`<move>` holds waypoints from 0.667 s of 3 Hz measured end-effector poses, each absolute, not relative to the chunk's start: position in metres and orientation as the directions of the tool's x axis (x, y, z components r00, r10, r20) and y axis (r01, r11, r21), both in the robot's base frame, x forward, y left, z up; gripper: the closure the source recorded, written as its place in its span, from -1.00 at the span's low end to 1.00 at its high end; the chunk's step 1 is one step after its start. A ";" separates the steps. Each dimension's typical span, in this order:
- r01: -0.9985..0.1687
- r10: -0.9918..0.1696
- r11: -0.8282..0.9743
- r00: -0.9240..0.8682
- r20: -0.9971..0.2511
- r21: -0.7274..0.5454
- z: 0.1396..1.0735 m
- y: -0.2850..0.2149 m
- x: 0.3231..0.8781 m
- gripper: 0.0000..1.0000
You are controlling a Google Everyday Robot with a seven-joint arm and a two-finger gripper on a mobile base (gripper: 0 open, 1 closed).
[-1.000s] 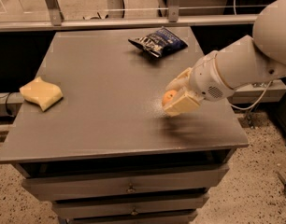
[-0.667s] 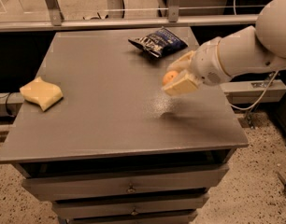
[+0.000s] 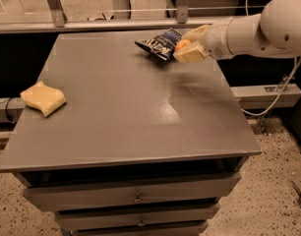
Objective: Move orange near blue chip bag
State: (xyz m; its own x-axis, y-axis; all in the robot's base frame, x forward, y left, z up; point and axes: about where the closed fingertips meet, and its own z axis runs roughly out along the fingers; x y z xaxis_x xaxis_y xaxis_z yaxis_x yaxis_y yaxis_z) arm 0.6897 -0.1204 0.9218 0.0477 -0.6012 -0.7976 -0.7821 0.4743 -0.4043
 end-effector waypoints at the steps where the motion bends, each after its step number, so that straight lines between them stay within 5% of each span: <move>1: -0.778 -0.547 0.511 0.033 -0.836 -0.365 0.904 -0.116 0.731 1.00; 2: -0.771 -0.529 0.534 0.015 -0.849 -0.346 0.895 -0.117 0.748 1.00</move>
Offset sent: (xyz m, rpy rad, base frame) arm 0.0791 -0.0049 -0.0352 0.1169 0.0215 -0.0675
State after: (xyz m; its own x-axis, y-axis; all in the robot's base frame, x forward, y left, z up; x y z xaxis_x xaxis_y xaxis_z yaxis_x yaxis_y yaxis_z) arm 0.7478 -0.1170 0.8953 0.0153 -0.5286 -0.8487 -0.7713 0.5339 -0.3464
